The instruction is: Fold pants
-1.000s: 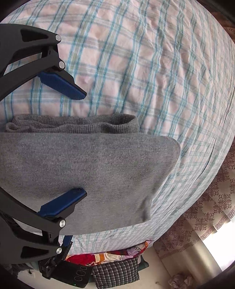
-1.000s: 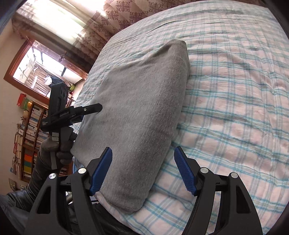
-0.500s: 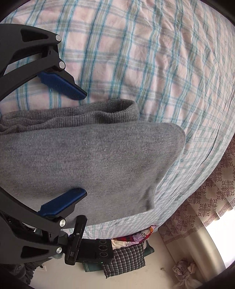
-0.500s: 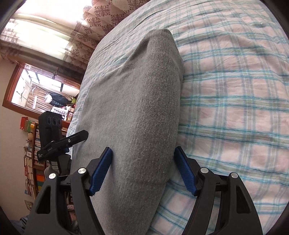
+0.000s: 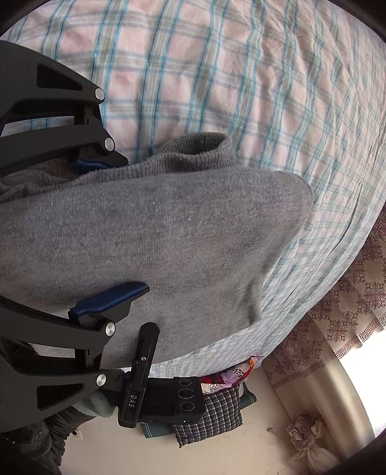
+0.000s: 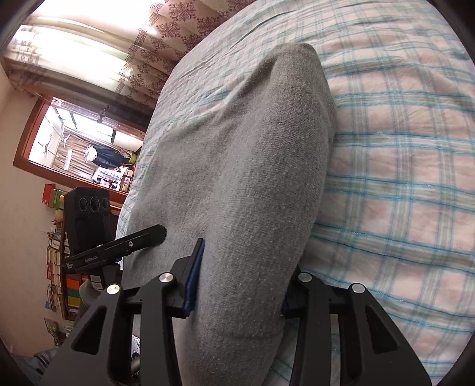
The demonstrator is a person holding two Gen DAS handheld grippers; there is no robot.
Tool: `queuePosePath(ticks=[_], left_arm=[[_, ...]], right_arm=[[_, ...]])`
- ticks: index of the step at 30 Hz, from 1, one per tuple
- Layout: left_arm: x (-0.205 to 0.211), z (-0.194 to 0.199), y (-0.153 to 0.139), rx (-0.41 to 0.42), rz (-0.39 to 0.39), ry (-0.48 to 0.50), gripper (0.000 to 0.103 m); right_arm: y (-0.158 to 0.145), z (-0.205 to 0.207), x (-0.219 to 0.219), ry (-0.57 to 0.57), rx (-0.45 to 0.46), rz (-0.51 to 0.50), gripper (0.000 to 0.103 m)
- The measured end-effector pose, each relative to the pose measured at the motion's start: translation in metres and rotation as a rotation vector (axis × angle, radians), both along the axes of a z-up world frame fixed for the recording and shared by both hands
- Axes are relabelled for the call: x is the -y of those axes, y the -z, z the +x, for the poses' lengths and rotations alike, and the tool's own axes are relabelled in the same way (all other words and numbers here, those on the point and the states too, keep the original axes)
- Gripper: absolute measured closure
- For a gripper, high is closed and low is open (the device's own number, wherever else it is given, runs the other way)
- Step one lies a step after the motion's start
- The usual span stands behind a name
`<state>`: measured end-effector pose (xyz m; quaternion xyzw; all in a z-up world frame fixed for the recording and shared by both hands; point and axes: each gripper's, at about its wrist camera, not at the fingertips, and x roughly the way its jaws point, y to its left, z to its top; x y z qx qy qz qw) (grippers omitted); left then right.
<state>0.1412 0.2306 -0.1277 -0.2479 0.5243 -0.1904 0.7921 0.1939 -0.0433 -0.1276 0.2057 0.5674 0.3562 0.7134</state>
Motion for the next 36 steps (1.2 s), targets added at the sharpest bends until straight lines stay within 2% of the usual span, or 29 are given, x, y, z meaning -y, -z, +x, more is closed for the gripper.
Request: queuePosePath(ticks=[5, 10, 14, 22, 28, 34, 36], left_arm=[[0.007, 0.008, -0.017, 0.014, 0.014, -0.010, 0.048], [0.033, 0.029, -0.036, 0.051, 0.019, 0.025, 0.048], [0.069, 0.058, -0.042, 0.061, 0.016, 0.070, 0.049], [0.159, 0.132, -0.048, 0.077, -0.003, 0.169, 0.049], [0.214, 0.180, -0.035, 0.067, 0.007, 0.219, 0.049], [0.237, 0.206, -0.017, 0.050, 0.053, 0.210, 0.049], [0.242, 0.209, -0.014, 0.053, 0.100, 0.217, 0.049]], right_arm=[[-0.027, 0.003, 0.004, -0.009, 0.085, -0.016, 0.069], [-0.056, 0.015, 0.028, 0.046, 0.157, -0.004, 0.071], [-0.074, 0.033, 0.062, 0.091, 0.211, -0.032, 0.071], [-0.094, 0.076, 0.156, 0.236, 0.260, -0.078, 0.071], [-0.081, 0.112, 0.219, 0.323, 0.245, -0.121, 0.072], [-0.032, 0.134, 0.259, 0.357, 0.169, -0.130, 0.071], [-0.023, 0.134, 0.264, 0.369, 0.158, -0.110, 0.068]])
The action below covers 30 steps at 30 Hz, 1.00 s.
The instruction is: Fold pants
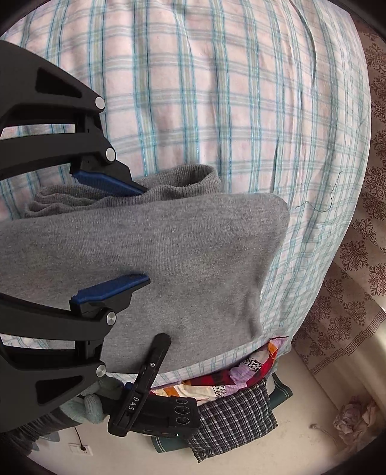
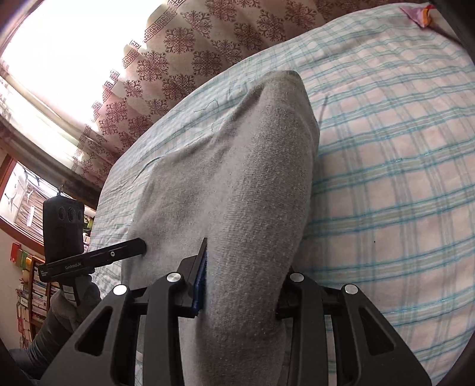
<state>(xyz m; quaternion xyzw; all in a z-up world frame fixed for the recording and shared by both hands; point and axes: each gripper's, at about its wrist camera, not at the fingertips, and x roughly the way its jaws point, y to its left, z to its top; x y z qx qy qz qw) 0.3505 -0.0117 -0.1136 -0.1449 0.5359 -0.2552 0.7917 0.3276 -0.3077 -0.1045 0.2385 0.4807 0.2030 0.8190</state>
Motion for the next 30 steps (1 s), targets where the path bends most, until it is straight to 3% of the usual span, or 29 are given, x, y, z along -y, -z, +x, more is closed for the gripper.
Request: queuePosePath(ticks=[2, 5, 9, 13, 17, 23, 30], left_arm=[[0.005, -0.001, 0.003, 0.015, 0.057, 0.013, 0.044], [0.005, -0.005, 0.003, 0.043, 0.102, 0.021, 0.042], [0.012, -0.021, -0.012, 0.107, 0.217, 0.005, 0.039], [0.021, -0.053, -0.031, 0.206, 0.351, 0.028, 0.036], [0.029, -0.089, -0.037, 0.247, 0.384, 0.071, 0.030], [0.040, -0.118, -0.014, 0.231, 0.419, 0.108, 0.029], [0.043, -0.126, 0.009, 0.249, 0.476, 0.094, 0.025]], right_arm=[[0.004, -0.002, 0.003, 0.013, -0.001, 0.000, 0.056], [0.003, -0.008, 0.004, 0.032, 0.018, -0.064, 0.046], [-0.020, -0.031, 0.003, 0.093, 0.088, -0.267, 0.033], [-0.043, -0.072, -0.004, 0.122, 0.172, -0.405, 0.033], [-0.045, -0.119, -0.025, 0.070, 0.203, -0.506, 0.033], [-0.018, -0.152, -0.046, 0.025, 0.128, -0.551, 0.033], [0.006, -0.155, -0.048, 0.025, 0.102, -0.581, 0.028]])
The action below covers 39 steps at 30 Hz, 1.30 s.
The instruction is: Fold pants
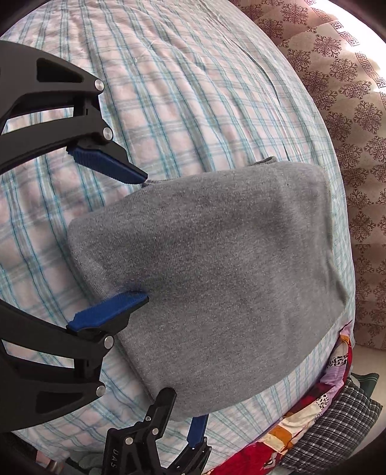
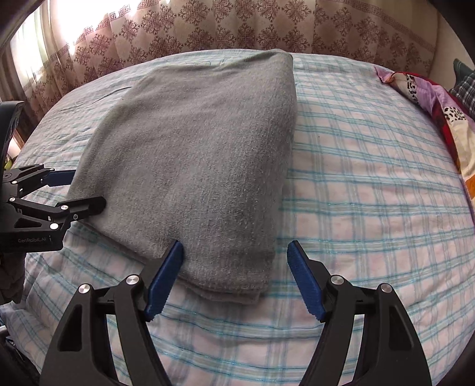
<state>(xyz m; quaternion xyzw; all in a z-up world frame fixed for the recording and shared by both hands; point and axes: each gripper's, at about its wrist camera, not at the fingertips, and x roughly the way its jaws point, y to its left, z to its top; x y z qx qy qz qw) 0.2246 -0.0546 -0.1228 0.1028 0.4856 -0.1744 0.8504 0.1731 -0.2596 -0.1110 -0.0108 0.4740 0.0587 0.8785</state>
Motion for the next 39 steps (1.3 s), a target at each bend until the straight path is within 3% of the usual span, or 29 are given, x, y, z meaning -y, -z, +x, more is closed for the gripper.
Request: queuePosePath(ticks=[5, 11, 17, 23, 28, 32, 36, 39], left_arm=[[-0.005, 0.002, 0.008, -0.003, -0.009, -0.097, 0.009], [0.001, -0.013, 0.003, 0.039, 0.039, -0.132, 0.006], [-0.004, -0.029, -0.014, 0.016, 0.036, -0.176, 0.006], [-0.001, -0.048, -0.049, 0.095, 0.054, -0.169, 0.003], [0.004, -0.059, -0.084, 0.178, 0.059, -0.181, 0.003], [0.008, -0.067, -0.109, 0.241, 0.047, -0.199, 0.003], [0.011, -0.073, -0.125, 0.325, 0.101, -0.243, 0.003], [0.009, -0.074, -0.131, 0.347, 0.097, -0.261, 0.003]], right_arm=[[0.008, 0.002, 0.012, 0.038, -0.010, 0.056, 0.018], [0.004, -0.002, 0.008, 0.047, 0.010, 0.027, 0.017], [-0.032, -0.019, 0.009, 0.072, 0.073, 0.066, 0.017], [-0.068, -0.038, 0.003, 0.084, 0.166, 0.097, 0.017], [-0.085, -0.047, -0.003, 0.088, 0.247, 0.050, 0.014], [-0.093, -0.050, 0.000, 0.108, 0.275, 0.062, 0.011], [-0.098, -0.052, 0.007, 0.150, 0.295, 0.045, 0.011], [-0.104, -0.054, 0.014, 0.182, 0.294, 0.059, 0.011]])
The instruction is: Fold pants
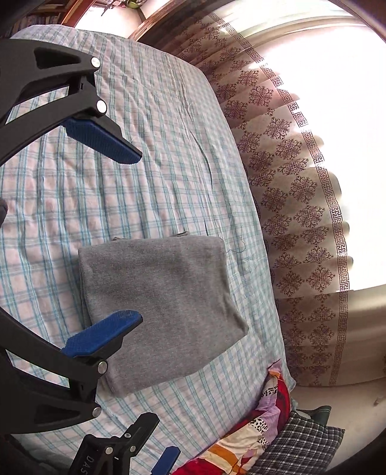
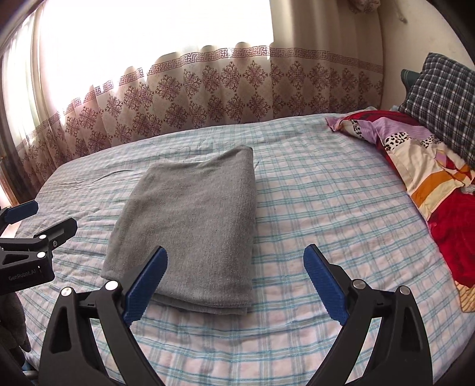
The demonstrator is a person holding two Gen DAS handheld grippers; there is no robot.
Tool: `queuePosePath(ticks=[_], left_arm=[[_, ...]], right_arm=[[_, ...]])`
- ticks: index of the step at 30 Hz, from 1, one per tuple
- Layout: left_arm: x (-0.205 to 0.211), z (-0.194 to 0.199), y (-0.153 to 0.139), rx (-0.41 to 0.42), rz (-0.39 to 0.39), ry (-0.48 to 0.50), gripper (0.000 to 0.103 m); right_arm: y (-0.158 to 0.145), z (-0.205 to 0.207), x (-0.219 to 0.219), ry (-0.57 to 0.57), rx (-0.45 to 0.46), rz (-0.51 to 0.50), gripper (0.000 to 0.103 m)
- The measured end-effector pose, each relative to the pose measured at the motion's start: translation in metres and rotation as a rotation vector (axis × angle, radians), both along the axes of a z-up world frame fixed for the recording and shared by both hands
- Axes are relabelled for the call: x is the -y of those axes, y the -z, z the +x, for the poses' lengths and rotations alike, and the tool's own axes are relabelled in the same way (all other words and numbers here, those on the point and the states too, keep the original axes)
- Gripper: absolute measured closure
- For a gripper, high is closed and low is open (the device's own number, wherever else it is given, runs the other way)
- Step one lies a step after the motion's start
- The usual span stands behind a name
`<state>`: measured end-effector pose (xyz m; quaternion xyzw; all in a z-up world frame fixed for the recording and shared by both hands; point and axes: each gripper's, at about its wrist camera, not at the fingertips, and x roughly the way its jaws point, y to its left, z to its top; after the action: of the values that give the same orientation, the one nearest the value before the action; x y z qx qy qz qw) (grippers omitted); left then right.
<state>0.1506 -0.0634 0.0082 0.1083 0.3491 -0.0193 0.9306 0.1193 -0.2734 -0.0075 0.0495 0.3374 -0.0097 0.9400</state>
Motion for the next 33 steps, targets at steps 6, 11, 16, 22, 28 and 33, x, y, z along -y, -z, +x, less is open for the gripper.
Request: queuePosePath(ticks=[6, 11, 16, 22, 28, 33], left_arm=[[-0.003, -0.004, -0.014, 0.035, -0.018, -0.047, 0.003], [-0.003, -0.008, -0.019, 0.027, -0.027, -0.056, 0.003], [-0.001, -0.012, -0.018, 0.023, -0.014, -0.058, 0.003], [-0.001, -0.012, -0.012, -0.011, -0.012, -0.053, 0.003], [0.004, -0.012, -0.004, -0.028, 0.006, -0.034, 0.003], [0.010, -0.014, 0.001, -0.036, 0.019, -0.014, 0.003]], right_arm=[[-0.007, -0.025, 0.003, 0.029, 0.032, -0.038, 0.008], [-0.003, -0.027, -0.003, 0.013, 0.040, -0.079, 0.008], [-0.002, -0.029, -0.009, -0.009, 0.059, -0.110, 0.008], [-0.001, -0.029, -0.013, -0.008, 0.064, -0.122, 0.008], [0.001, -0.028, -0.013, -0.011, 0.050, -0.118, 0.008], [0.000, -0.026, -0.011, -0.008, 0.050, -0.112, 0.008]])
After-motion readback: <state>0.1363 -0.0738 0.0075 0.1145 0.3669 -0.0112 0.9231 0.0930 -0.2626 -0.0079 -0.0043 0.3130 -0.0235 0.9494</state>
